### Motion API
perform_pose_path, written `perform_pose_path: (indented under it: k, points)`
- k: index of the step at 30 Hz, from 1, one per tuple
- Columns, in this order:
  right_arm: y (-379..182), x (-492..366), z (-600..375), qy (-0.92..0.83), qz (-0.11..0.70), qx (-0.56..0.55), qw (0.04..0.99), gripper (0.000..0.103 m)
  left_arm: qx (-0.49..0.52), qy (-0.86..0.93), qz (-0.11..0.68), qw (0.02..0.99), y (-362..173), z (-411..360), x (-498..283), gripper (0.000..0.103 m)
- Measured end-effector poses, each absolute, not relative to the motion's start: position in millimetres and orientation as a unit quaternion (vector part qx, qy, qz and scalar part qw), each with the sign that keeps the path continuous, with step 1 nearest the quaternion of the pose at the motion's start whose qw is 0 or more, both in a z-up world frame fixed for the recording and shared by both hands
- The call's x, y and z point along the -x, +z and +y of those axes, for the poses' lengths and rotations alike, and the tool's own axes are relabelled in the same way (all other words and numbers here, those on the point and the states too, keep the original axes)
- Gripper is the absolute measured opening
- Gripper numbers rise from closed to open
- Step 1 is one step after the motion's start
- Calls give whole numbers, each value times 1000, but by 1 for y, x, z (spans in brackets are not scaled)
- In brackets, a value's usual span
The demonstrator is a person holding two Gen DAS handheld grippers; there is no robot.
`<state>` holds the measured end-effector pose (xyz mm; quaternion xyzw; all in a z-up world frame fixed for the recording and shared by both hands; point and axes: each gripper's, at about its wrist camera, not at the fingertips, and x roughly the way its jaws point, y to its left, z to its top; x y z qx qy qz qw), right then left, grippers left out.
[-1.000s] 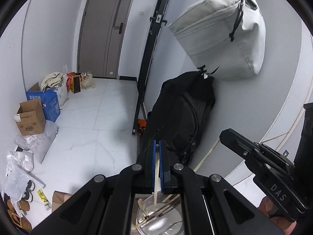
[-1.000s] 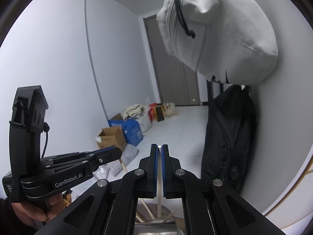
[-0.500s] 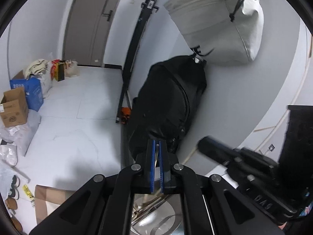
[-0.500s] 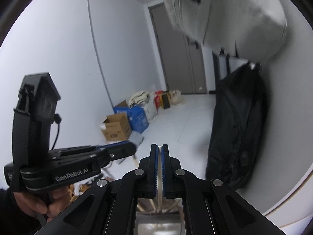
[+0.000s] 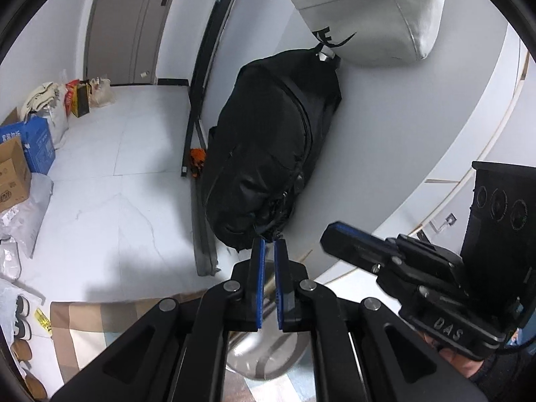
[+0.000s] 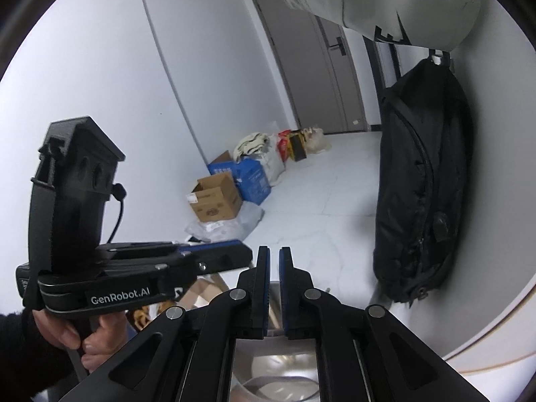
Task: Organize utensils
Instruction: 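Open both tools to drop the chopsticks into the holder, then move both open tools back down toward the chopstick pile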
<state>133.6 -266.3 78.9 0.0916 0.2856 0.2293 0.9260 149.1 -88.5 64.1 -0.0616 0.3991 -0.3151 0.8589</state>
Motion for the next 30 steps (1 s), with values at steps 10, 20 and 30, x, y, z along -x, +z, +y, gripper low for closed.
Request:
perform_pose_path:
  k: [10, 20, 30]
  points:
    - [97, -103, -284, 208, 261, -135, 933, 41, 82, -261, 349, 896, 94, -55, -116, 50]
    - [114, -59, -266, 213, 229, -126, 942, 64, 60, -166, 318, 932, 99, -34, -79, 63]
    - [108, -20, -234, 232, 220, -111, 941, 76, 38, -90, 280, 955, 94, -17, -43, 82]
